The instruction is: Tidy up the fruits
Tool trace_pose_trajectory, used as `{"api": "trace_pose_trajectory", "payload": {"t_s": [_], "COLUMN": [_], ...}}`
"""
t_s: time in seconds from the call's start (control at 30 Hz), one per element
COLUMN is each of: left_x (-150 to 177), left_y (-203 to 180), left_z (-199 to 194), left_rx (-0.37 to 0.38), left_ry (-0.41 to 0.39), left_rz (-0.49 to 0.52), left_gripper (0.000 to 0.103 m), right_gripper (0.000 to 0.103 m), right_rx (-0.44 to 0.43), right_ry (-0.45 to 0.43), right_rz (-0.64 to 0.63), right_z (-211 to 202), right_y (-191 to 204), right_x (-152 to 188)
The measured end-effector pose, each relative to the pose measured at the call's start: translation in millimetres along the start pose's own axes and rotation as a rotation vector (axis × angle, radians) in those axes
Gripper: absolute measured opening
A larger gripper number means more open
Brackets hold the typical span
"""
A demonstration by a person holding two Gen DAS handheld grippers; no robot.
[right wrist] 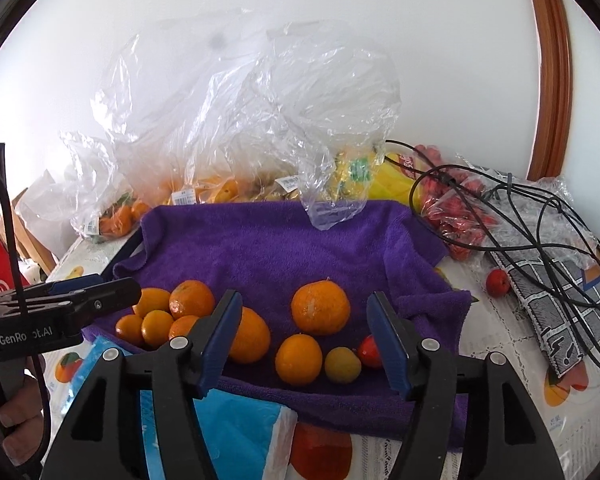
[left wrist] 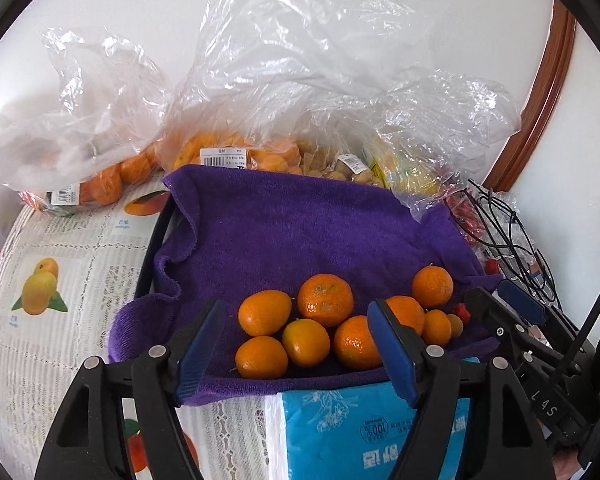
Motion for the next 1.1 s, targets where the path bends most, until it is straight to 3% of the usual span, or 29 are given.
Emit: {"api": "trace_pose_trajectory", "payload": {"t_s": [0.17, 0.6, 0.67, 0.73, 1.1], "left_x": [7.1, 50.1, 57.8, 65.7, 97.0], "left_y": [0.5, -16.0, -18.2, -20.9, -38.3], "left_z": [-26.8, -122.7, -135.0, -148.3, -216.5], "left_rx": [-0.009, -0.029, -0.038, -0.049, -0.079], "left_ry": [-0.006, -0.063, -0.072, -0.083, -0.141], "left_rz": [-0.011, 0.016, 0.023, 0.032, 0.072], "left_gripper": [0.076, 0.088, 0.090, 0.092, 0.095], "right_gripper": [0.073, 0.074, 0.079, 0.090, 0.102], "right_rx": [0.034, 0.071, 0.088, 0.098, 0.103], "right_ry": [0.024, 0.039, 0.020, -0.010, -0.063], "right_rz": [-0.015, 0.035, 0.027, 0.017, 0.022], "right_z": [-30.9, -139.1, -158.3, -174.8, -245.9], "right_y": [4.7, 17.7, 19.9, 20.9, 23.8], "right_x": [-5.1, 9.8, 12.8, 15.4, 30.9]}}
Point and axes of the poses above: each gripper's, at about its wrist camera, not at the fingertips, and z roughly the way its jaws point, y to its left, x to its underside, the point moved 5 cm from there along z, roughly the way its jaws point, and after that the axes turned 7 degrees about -y, right-handed, at the moved point
